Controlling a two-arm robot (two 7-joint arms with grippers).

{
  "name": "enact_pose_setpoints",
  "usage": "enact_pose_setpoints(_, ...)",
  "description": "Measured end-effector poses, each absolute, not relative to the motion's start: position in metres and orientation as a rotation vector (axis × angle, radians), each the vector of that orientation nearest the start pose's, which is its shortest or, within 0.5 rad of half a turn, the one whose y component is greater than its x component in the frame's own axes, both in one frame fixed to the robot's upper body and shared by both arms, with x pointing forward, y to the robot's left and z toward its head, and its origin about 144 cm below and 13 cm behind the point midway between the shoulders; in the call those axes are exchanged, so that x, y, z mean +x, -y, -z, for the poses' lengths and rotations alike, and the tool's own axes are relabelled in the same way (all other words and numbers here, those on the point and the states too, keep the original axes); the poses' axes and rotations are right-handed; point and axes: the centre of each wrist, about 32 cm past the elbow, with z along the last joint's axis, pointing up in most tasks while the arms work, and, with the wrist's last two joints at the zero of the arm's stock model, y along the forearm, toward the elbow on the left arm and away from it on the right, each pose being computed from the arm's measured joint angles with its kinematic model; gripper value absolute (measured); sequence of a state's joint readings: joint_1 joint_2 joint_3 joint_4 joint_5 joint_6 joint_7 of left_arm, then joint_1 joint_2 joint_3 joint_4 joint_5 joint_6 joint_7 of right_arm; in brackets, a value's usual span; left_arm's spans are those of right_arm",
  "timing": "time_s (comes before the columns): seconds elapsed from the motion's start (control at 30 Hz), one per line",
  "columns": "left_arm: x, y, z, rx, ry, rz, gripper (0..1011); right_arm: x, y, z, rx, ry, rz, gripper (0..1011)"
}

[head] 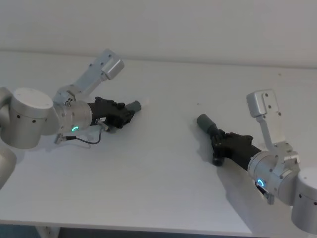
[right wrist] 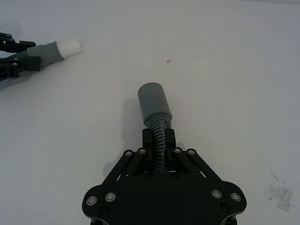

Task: Use both hands to pick up one end of the pipe from the table, align the ends, and insert them.

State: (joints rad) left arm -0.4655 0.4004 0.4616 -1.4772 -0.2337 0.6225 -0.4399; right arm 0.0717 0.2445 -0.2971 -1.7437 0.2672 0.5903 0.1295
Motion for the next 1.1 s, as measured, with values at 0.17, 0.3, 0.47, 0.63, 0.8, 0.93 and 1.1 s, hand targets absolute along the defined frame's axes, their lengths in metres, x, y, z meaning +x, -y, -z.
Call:
enact_pose_setpoints(0.17,0.5535,-0.2237,-1.2456,0.536,-0.131,-0.847,347,0.4592,0.1940,-1.1985,-0.341,-0.290,1.089,145)
enact_pose_setpoints(0.3,0.5536,-0.2237,-1.2456,0.535,-0.132,-0.847,347,0.4592,0.1939,-1.1985,-0.341,-0.290,1.089,145)
enact_pose_setpoints(0.47,0.5537,-0.2237,-1.2457,0.535,-0.133,-0.846,347,0.4592,0.1940,-1.1985,-0.341,-0.290,1.089,145)
enact_pose_setpoints(0.63,0.5537,-0.2237,-1.2457,0.536,-0.134,-0.846,347,0.4592,0.1940,-1.1985,-0.341,-0.290,1.089,145)
enact_pose_setpoints(0.8,0.5537,-0.2238,-1.2456,0.536,-0.134,-0.846,347,0.4592,0.1939,-1.1985,-0.341,-0.289,1.089,145)
enact_pose_setpoints(0.93,0.5524,-0.2254,-1.2445,0.531,-0.130,-0.846,347,0.4587,0.1934,-1.1990,-0.341,-0.284,1.089,145)
enact_pose_setpoints(1.1,0.5492,-0.2300,-1.2433,0.511,-0.110,-0.846,347,0.4570,0.1910,-1.2011,-0.332,-0.260,1.088,145)
